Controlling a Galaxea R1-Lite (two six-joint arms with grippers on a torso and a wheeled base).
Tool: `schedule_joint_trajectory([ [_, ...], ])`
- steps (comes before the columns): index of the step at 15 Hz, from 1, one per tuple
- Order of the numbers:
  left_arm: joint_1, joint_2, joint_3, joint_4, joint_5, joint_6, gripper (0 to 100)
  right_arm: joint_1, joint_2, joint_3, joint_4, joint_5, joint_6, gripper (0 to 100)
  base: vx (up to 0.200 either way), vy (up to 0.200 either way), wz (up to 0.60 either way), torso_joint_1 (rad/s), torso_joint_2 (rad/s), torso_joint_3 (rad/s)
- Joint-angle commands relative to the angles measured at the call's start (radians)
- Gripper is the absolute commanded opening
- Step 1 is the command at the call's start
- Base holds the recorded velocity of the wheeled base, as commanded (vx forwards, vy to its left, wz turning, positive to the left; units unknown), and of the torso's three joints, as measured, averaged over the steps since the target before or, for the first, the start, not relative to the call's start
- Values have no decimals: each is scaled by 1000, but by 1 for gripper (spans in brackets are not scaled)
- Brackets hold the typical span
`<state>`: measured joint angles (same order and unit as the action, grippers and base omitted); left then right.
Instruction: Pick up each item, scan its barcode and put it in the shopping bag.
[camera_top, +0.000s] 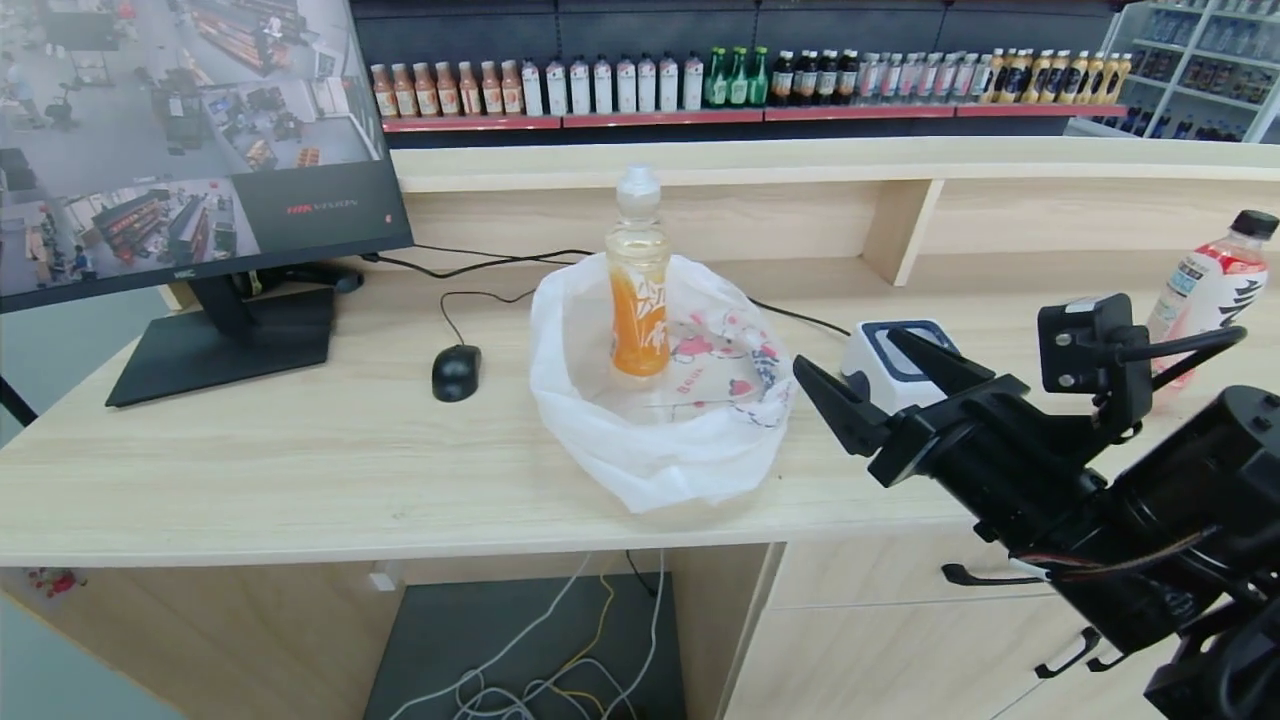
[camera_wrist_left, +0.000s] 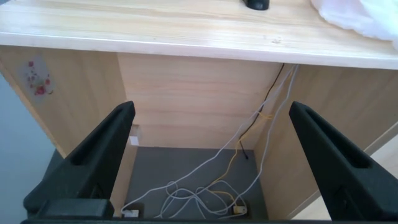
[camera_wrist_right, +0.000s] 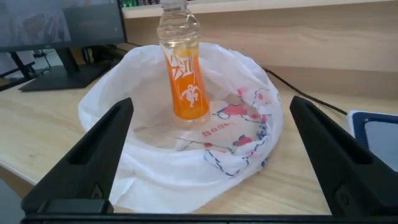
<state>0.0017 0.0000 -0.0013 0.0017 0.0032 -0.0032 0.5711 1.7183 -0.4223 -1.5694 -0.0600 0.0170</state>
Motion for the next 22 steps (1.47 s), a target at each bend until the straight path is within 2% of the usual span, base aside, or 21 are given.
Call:
schedule_joint_trajectory([
  [1,0,0,0,0,1,-1,100,0,6,0,-1,0,0,100,0,-200,0,17,-2,-7],
  [22,0,0,1,0,1,-15,100,4,26,25,-1,0,1,100,0,-200,0,2,2,2],
])
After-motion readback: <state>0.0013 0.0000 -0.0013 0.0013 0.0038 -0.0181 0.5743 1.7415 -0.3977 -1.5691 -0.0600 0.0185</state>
